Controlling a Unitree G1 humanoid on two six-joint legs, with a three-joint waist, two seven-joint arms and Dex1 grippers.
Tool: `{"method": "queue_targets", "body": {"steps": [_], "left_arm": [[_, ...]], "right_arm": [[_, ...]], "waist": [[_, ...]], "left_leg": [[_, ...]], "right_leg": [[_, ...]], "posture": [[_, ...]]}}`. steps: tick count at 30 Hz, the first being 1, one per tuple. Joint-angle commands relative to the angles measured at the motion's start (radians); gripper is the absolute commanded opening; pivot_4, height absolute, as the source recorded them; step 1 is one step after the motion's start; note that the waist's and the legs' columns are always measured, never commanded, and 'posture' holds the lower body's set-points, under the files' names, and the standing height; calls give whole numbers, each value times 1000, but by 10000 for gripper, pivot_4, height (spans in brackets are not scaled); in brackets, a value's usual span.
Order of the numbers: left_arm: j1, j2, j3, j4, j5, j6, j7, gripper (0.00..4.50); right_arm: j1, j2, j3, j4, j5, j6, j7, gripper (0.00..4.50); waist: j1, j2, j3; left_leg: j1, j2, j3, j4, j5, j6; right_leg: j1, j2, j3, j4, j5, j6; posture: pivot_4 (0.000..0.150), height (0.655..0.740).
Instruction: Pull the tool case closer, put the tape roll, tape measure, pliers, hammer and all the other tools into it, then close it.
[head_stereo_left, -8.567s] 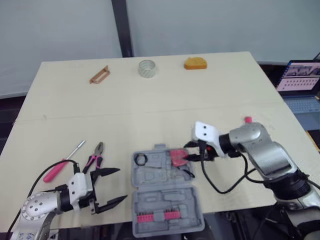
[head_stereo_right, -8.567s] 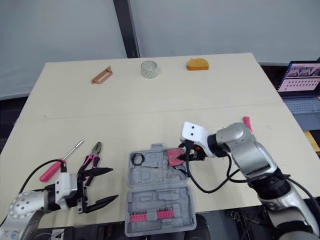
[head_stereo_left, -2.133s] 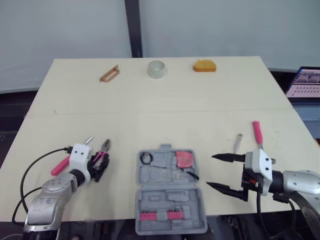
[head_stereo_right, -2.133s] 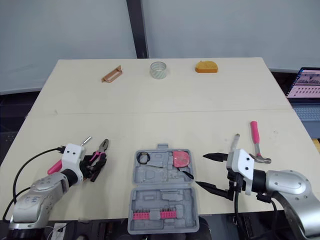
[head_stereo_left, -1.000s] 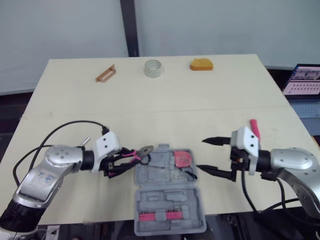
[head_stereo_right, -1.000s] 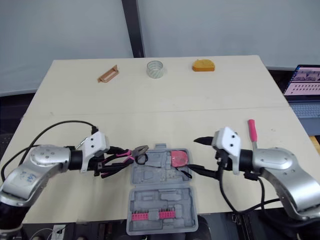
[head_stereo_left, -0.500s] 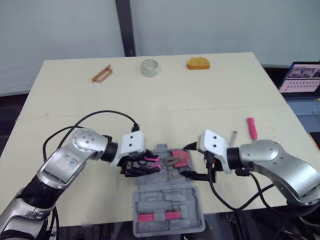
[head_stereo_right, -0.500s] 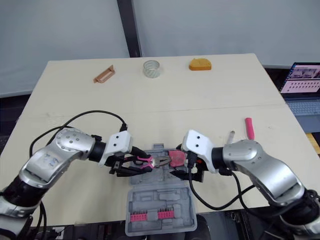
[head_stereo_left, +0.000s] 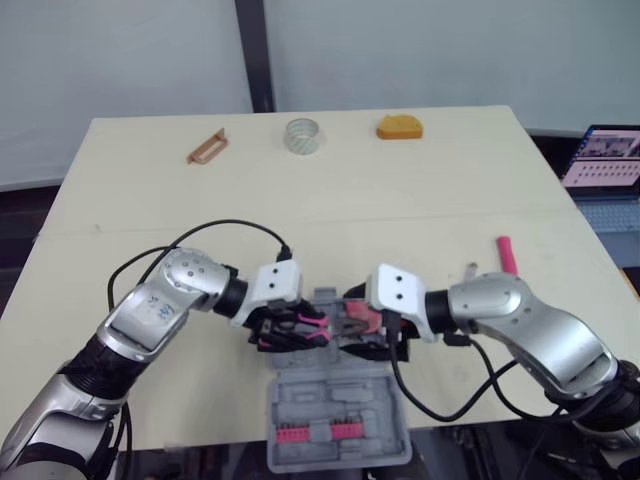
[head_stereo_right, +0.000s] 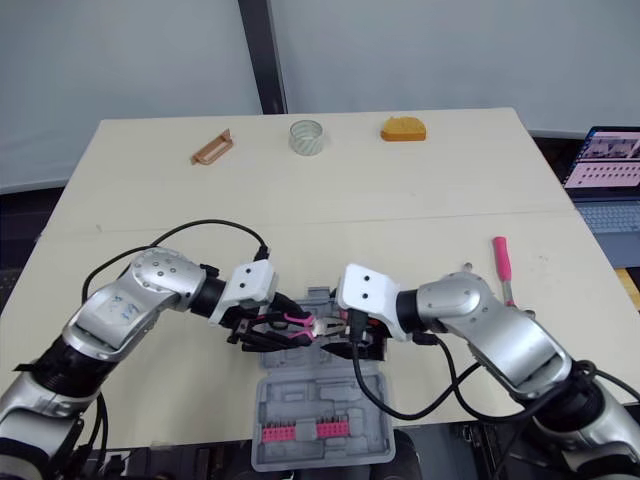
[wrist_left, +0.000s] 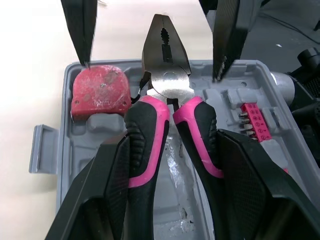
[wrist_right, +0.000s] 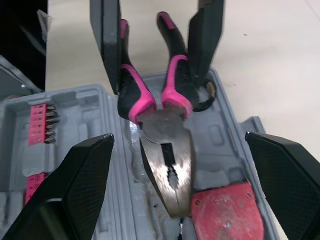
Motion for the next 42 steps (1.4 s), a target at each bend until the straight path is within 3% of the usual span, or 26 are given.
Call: {"method": "queue_targets", "body": {"steps": [1,25,28,34,42], "left_arm": [[-19,-3,12,-3,4,-17,-15,22709],[-40,-14,18,-12,12,16,-19,22709],[-44,-17,16,-16,11,24,-18,22709],[-44,-18,19,-27,6,42,-20,22709],[-40,-24,31,-41,-13,87,-20,22709]], "right_arm": [[-10,3,0,-10,-15,-26,20,45000],[-14,39,34,7,-43,-28,47,45000],[-18,40,35,9,-42,-25,50,37040],[-20,43,42,13,-48,-17,55,9835],[-21,47,39,11,-50,-9,59,9881]], "waist": [[0,0,0],[0,0,0],[0,0,0],[-1,0,0],[-1,0,0]], "left_leg": [[0,0,0,0,0,0],[0,0,0,1,0,0],[0,0,0,1,0,0],[0,0,0,1,0,0],[0,0,0,1,0,0]], "right_leg": [[0,0,0,0,0,0],[0,0,0,1,0,0],[0,0,0,1,0,0],[-1,0,0,1,0,0],[-1,0,0,1,0,0]], "posture": [[1500,7400],[1500,7400],[1500,7400],[1500,7400],[1500,7400]]}}
